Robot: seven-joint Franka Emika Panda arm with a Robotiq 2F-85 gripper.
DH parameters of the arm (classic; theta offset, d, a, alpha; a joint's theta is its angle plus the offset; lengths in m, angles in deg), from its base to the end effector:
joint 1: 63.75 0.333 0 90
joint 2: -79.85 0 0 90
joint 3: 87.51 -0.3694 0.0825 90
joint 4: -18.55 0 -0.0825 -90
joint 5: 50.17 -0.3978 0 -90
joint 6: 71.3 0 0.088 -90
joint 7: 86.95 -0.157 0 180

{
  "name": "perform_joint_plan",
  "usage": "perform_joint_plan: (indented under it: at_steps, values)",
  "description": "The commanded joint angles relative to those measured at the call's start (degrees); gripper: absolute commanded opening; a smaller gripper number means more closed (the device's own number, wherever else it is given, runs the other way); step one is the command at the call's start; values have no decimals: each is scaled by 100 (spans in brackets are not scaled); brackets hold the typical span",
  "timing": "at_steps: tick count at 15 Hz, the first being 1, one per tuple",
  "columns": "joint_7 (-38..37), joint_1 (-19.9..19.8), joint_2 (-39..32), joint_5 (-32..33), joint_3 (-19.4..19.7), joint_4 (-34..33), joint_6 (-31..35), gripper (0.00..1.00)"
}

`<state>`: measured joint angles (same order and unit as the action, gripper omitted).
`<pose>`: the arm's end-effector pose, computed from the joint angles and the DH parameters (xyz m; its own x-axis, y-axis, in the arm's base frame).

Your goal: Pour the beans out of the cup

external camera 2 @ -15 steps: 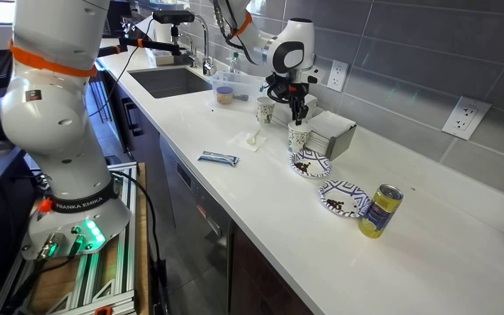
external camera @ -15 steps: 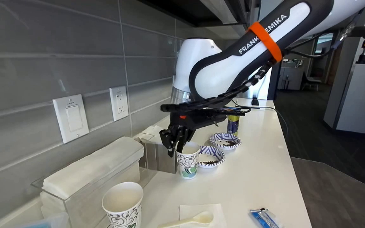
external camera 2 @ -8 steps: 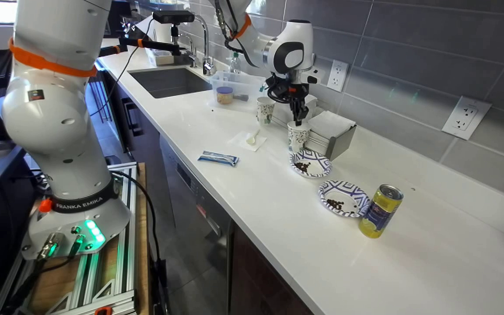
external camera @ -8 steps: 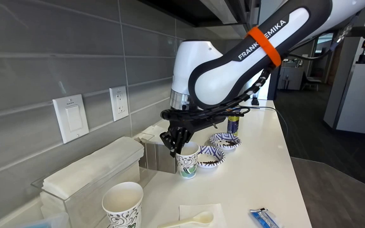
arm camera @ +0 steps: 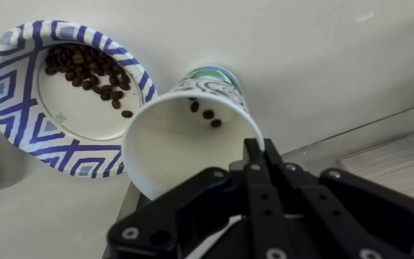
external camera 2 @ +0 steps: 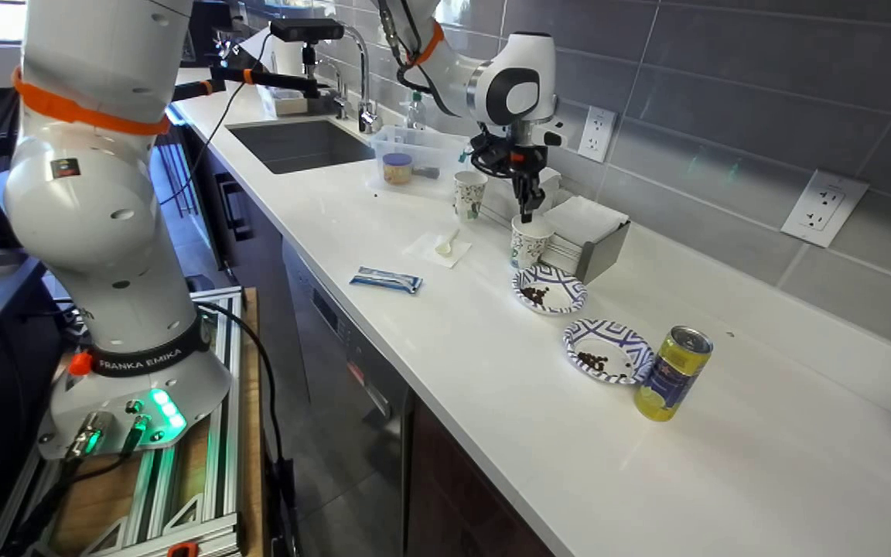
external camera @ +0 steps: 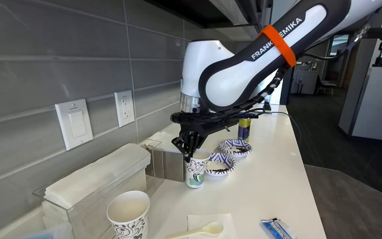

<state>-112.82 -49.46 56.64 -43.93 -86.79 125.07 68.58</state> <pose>0.6758 0.1599 0.3103 0.9720 -0.1327 0.1937 -0.1361 -0.9907 0.0044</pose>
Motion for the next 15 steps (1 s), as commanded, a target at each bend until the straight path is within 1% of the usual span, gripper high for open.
perform_joint_plan:
  at_steps: [1, 4, 6, 8, 11, 12, 13, 15]
  values:
    - [-260, -15, 392, -24, 12, 264, -325, 0]
    - [-86, -213, 712, -388, -119, 474, -438, 1]
    - [247, -424, 934, -862, -258, 658, -393, 1]
    - [1052, -751, 1159, -1687, -458, 879, -253, 1]
    - [2298, -1201, 1375, -2904, -580, 1039, -276, 1]
    - [2766, -1324, 1404, -3308, -610, 1016, -380, 1]
    - [3204, -1620, 1405, -3657, -839, 973, -502, 1]
    - [4110, -1973, 1292, -4388, -948, 792, -835, 1]
